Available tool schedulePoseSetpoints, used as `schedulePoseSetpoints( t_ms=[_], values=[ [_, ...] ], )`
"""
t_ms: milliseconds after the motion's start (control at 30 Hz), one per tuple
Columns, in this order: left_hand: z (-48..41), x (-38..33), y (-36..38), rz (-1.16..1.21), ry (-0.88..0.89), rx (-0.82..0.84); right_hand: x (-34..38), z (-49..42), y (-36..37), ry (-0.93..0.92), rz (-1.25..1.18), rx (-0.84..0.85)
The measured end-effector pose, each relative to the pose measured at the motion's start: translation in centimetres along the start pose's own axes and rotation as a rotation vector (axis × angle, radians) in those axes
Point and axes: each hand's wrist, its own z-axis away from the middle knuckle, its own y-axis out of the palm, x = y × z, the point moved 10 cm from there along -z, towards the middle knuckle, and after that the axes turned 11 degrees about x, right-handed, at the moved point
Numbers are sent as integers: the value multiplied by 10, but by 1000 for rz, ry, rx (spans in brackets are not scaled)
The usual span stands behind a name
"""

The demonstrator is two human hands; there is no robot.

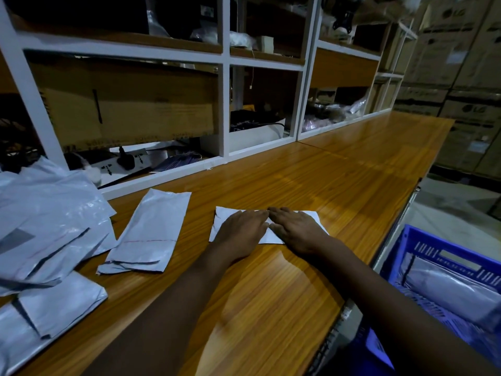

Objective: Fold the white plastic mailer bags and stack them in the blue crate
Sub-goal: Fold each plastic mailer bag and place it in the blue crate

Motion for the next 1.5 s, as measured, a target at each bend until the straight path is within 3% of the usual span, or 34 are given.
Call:
schedulePoseSetpoints(
  t_ms=[267,433,667,967,1067,1200,1267,1333,1500],
  values=[
    [2,17,16,-116,-95,214,-2,11,7,87,45,142],
    [5,25,13,-117,-130,227,0,27,5,121,134,180],
    [11,38,11,-97,-231,241,-28,25,16,319,-66,191],
    [20,39,11,-187,-263,221,-26,42,10,318,-87,172],
    [26,29,0,-282,-245,123,-15,52,1,273,-30,57],
    [31,-6,-17,-344,-132,-60,11,65,-30,121,-12,-313],
    [28,-29,-16,-405,-80,-76,23,67,-36,8,-15,-430],
    [19,-41,-10,-384,-81,-32,30,59,-30,-34,14,-439],
    [3,-27,6,-322,-190,67,35,28,-16,90,4,-199]
  ],
)
